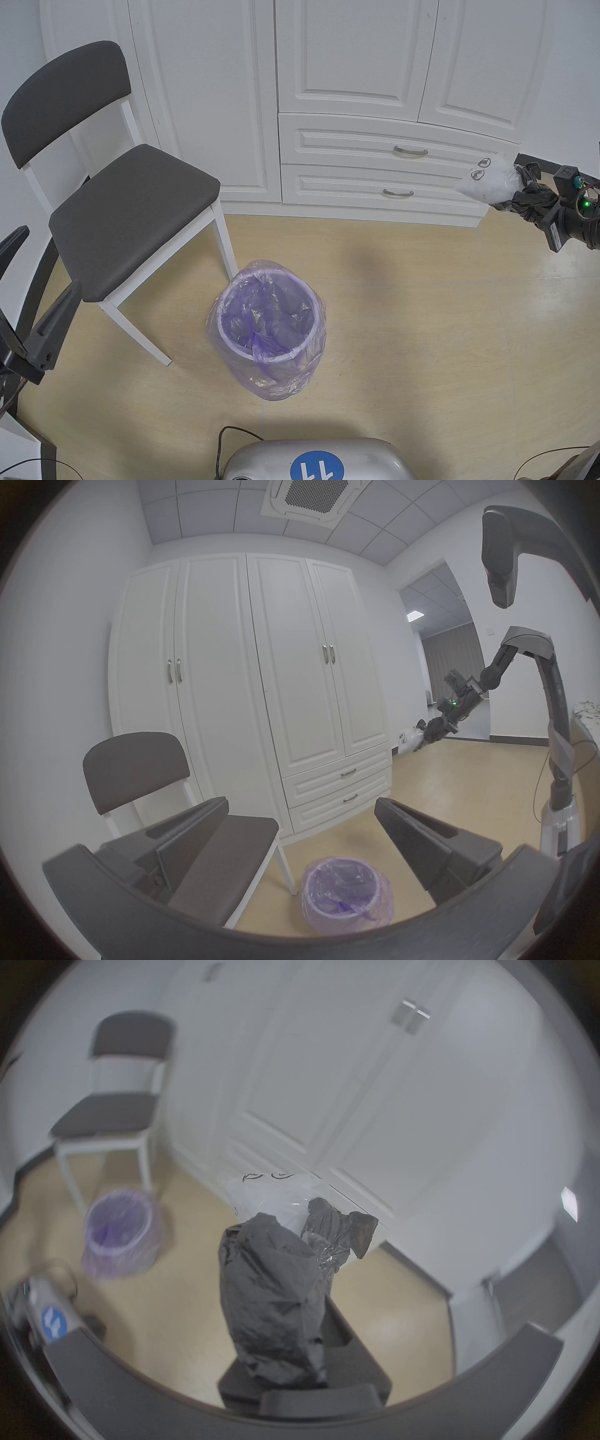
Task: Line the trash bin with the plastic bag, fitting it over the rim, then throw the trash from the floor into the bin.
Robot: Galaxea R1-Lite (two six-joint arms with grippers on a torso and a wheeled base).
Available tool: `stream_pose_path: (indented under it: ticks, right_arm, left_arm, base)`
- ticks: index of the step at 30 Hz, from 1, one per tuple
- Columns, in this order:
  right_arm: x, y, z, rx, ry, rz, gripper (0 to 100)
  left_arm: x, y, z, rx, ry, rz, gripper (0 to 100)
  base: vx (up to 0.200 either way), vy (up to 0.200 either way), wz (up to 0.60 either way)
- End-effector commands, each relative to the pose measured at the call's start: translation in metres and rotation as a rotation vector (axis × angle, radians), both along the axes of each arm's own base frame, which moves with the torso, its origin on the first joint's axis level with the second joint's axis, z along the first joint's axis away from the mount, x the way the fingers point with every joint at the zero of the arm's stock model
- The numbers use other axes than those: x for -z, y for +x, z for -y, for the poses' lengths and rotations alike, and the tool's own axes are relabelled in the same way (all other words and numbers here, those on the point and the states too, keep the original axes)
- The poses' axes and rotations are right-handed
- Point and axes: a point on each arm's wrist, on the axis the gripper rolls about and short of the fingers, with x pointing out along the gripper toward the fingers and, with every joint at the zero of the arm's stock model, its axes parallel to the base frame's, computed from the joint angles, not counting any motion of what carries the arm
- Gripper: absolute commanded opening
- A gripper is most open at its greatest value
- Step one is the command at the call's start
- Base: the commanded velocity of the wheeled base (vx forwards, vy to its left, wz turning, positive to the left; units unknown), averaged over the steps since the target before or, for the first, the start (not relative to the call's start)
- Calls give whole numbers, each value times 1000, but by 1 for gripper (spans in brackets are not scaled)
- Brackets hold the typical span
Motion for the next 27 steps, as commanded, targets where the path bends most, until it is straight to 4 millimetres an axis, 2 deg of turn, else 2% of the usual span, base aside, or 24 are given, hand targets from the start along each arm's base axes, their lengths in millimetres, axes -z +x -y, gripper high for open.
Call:
stream_pose_path:
  ticks: [1,4,6,11,12,16,21,25,26,27]
  right_arm:
    - [-19,-36,-26,-227,-371,68,0]
    - [-11,-29,-35,-266,-513,43,0]
    - [-1,-25,-51,-316,-604,18,0]
    - [24,-13,-91,-440,-708,-46,0]
    - [26,-13,-94,-451,-715,-52,0]
    - [57,2,-129,-537,-762,-99,0]
    - [89,19,-172,-581,-779,-74,0]
    - [114,31,-201,-626,-781,-49,0]
    - [116,32,-203,-628,-780,-47,0]
    - [124,36,-213,-642,-782,-44,0]
  left_arm:
    - [-12,-7,-4,-2,-35,55,100]
    - [-11,-7,-4,-2,-34,54,100]
    - [-12,-8,-4,-1,-35,59,100]
    - [-15,-9,-5,-1,-46,70,100]
    - [-16,-9,-5,-4,-49,74,100]
    - [-19,-12,-6,3,-82,77,100]
    - [-20,-9,-7,-27,-83,72,100]
    - [-16,4,-12,-151,-43,-6,100]
    - [-15,5,-12,-160,-41,-14,100]
    - [-12,15,-14,-211,-25,-61,100]
  base:
    - [0,0,0]
    - [0,0,0]
    - [0,0,0]
    - [0,0,0]
    - [0,0,0]
    - [0,0,0]
    - [0,0,0]
    - [0,0,0]
    - [0,0,0]
    - [0,0,0]
